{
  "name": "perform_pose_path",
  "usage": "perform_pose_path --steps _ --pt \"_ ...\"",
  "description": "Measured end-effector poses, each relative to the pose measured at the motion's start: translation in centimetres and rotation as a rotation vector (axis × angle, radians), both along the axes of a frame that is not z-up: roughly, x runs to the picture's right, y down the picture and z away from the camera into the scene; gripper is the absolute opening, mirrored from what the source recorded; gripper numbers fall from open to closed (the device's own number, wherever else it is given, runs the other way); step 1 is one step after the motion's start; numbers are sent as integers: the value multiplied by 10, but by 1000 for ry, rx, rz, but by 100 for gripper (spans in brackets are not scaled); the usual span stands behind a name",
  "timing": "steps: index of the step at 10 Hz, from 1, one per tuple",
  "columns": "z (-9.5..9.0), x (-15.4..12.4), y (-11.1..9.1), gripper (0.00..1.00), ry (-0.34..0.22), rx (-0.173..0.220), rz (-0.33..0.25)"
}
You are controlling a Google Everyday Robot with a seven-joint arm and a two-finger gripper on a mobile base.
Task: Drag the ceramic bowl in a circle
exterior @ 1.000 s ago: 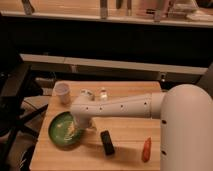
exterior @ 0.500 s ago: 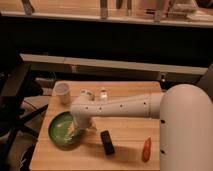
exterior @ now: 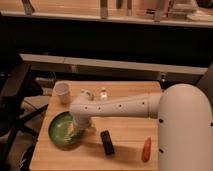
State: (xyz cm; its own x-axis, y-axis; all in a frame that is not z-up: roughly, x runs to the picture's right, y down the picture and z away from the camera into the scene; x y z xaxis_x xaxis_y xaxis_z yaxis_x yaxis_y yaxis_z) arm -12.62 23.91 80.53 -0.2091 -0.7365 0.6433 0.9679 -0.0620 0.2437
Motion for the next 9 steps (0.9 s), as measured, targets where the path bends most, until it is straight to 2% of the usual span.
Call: perform_pose_path --steps 3,5,7,9 --pt "0 -5 1 48 1 -5 0" --pt "0 -4 -2 28 1 -6 -6" --pt "3 -7 -16 7 -12 2 -2" --pt "3 -13 -20 1 -7 -4 15"
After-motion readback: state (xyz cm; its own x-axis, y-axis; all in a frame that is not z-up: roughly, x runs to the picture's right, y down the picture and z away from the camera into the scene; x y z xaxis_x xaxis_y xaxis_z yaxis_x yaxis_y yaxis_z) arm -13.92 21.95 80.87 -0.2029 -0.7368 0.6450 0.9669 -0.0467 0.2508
